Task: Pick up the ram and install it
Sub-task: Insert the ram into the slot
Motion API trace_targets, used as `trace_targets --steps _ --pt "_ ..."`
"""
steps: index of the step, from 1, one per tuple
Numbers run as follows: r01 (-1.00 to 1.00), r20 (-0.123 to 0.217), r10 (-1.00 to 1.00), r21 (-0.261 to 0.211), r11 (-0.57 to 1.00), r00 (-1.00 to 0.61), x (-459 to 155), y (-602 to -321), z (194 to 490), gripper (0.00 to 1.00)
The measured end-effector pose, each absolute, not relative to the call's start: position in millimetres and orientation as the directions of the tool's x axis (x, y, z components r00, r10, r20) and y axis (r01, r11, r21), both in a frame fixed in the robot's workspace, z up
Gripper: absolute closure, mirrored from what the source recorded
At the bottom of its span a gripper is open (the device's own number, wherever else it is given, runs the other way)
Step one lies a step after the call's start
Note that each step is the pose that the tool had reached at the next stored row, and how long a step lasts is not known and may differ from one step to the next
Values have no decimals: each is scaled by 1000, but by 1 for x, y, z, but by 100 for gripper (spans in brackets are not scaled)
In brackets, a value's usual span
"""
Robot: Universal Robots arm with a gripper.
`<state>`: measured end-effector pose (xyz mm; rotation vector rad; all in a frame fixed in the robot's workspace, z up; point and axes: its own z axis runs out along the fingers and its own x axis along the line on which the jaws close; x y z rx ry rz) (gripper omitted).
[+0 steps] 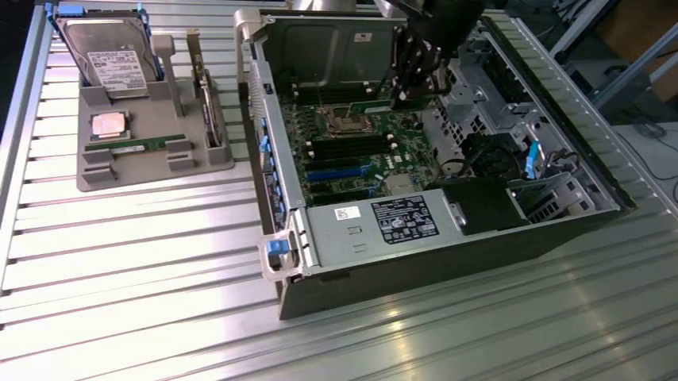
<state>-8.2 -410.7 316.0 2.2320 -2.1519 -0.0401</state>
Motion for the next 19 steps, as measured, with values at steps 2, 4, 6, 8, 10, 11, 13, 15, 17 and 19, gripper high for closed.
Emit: trace_targets --steps 2,4,6,8,10,11,13,15,17,19 --pt "-998 10 -999 47 -36 37 -8 -411 315 87" --pt "-998 10 -999 47 -36 37 -8 -411 314 87" --pt "-998 10 -999 47 -36 37 -8 -411 312 87" --pt "-998 10 -999 47 -36 37 -8 -411 311 87" --pt "-998 10 -999 47 -36 37 -8 -411 309 87" --pt "-998 10 -999 47 -36 37 -8 -411 308 87" --pt "-998 10 -999 47 -36 37 -8 -411 308 87" --pt "-998 10 -999 47 -36 36 -8 -411 307 87" --pt "-998 10 -999 47 -36 36 -8 -411 306 87" --pt "-998 11 -999 47 -36 36 -8 -411 304 87"
